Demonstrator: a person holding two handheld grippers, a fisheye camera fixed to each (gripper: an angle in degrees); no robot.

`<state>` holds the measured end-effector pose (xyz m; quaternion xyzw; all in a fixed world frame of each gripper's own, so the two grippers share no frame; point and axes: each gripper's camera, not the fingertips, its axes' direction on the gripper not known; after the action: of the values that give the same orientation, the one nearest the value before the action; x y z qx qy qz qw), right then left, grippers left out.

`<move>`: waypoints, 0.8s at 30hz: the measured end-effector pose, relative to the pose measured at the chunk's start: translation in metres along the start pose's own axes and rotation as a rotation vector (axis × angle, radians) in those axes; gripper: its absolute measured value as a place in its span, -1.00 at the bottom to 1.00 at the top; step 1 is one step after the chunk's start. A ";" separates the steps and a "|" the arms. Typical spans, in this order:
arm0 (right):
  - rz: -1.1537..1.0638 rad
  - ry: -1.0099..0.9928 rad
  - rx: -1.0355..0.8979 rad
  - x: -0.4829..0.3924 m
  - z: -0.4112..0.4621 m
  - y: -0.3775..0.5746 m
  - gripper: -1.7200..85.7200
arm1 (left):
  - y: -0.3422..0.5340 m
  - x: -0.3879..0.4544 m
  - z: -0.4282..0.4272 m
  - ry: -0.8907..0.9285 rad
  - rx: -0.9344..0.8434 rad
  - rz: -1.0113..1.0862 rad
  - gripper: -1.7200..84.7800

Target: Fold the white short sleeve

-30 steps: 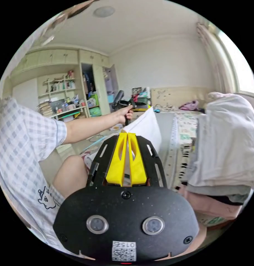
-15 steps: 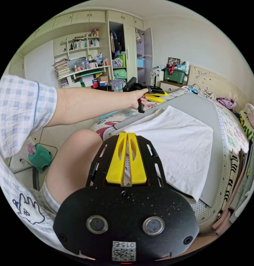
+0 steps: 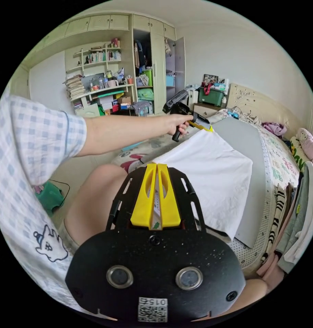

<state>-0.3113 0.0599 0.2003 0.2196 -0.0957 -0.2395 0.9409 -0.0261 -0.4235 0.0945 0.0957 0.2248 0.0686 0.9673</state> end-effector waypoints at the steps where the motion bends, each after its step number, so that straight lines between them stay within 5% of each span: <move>1: -0.008 0.001 0.007 -0.002 0.000 -0.003 -0.97 | -0.001 0.002 -0.003 -0.009 0.002 0.010 -0.95; 14: -0.032 -0.053 -0.258 -0.013 0.134 -0.006 -0.96 | 0.012 -0.020 0.032 -0.236 -0.119 -0.083 -0.93; 24: -0.049 -0.148 -0.165 0.049 0.016 0.005 -0.79 | 0.032 0.018 -0.014 -0.373 -0.067 -0.105 -0.84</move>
<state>-0.2710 0.0338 0.2201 0.1254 -0.1394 -0.2850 0.9400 -0.0196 -0.3868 0.0819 0.0625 0.0439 0.0066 0.9971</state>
